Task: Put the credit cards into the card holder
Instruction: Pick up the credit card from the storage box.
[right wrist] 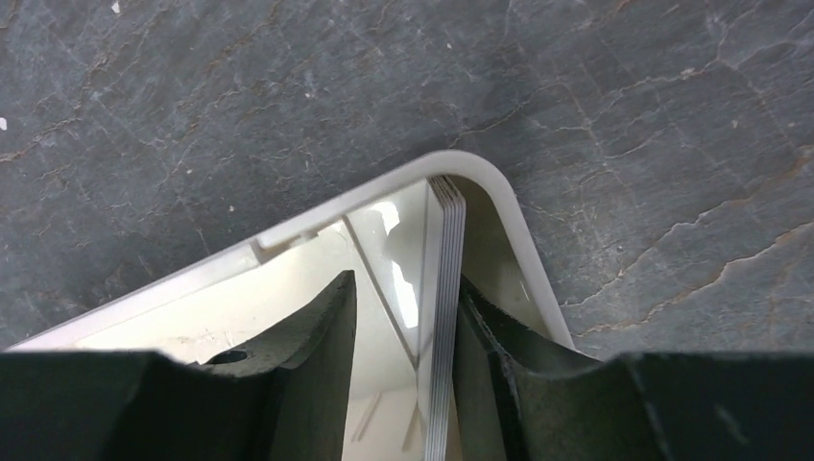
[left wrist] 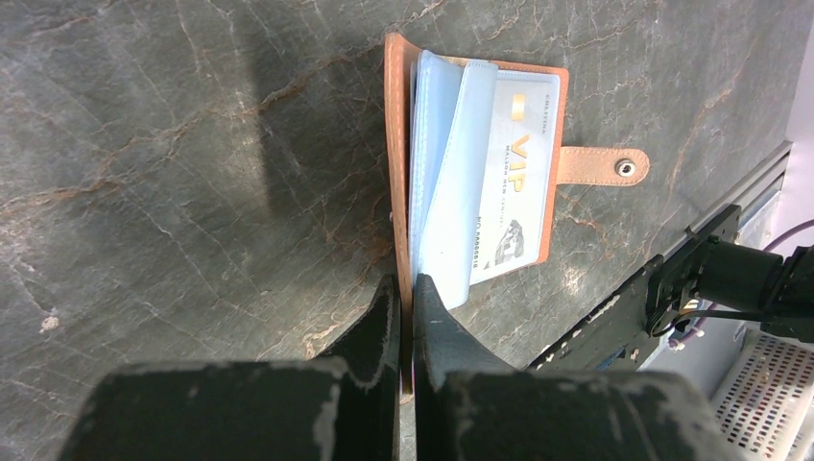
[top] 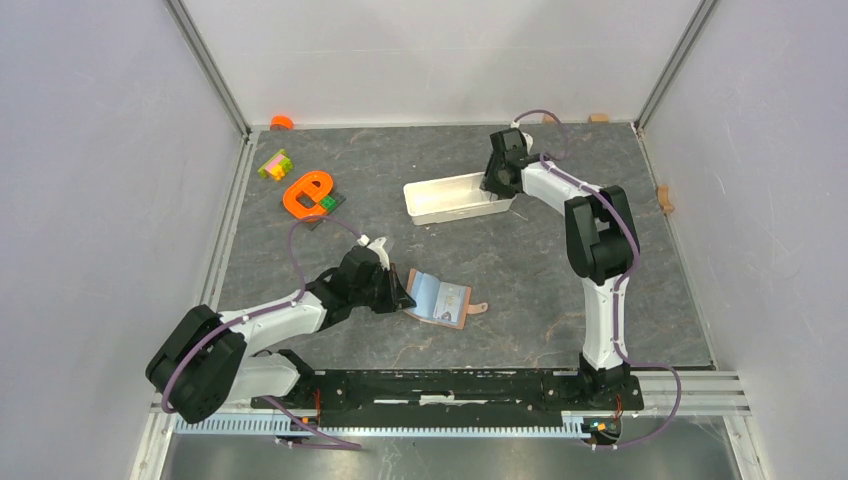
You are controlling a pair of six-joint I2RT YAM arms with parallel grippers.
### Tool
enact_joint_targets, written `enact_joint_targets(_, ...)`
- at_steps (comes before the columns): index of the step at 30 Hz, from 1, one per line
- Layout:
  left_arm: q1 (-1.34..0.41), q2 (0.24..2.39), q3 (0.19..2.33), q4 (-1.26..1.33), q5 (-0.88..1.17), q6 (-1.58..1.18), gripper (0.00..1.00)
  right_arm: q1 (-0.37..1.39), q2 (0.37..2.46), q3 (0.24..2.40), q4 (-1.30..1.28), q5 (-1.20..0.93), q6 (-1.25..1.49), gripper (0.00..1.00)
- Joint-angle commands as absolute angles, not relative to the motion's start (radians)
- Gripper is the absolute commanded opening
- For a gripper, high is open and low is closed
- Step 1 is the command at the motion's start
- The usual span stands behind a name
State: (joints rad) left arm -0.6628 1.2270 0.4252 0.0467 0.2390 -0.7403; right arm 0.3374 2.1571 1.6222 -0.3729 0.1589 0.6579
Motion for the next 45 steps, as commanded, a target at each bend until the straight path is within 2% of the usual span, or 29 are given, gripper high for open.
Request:
enact_joint_targets(1, -0.655, 1.214, 0.413, 0.051, 0.235, -0.713, 0.02, 0.333, 2.092, 1.585, -0.305, 0.164, 0.718, 0.43)
enact_joint_targets(13, -0.653, 1.209, 0.403, 0.052, 0.233, -0.712, 0.02, 0.329, 2.034, 1.547, -0.276, 0.170, 0.739, 0.41)
enact_joint_targets(28, -0.652, 1.208, 0.397, 0.054, 0.236, -0.712, 0.02, 0.325, 2.031, 1.534, -0.291, 0.180, 0.733, 0.29)
enact_joint_targets(41, -0.653, 1.207, 0.394, 0.055, 0.237, -0.712, 0.02, 0.326, 2.036, 1.542, -0.391, 0.306, 0.690, 0.28)
enact_joint_targets(45, -0.652, 1.212, 0.394, 0.057, 0.238, -0.712, 0.02, 0.326, 2.046, 1.557, -0.406, 0.318, 0.673, 0.31)
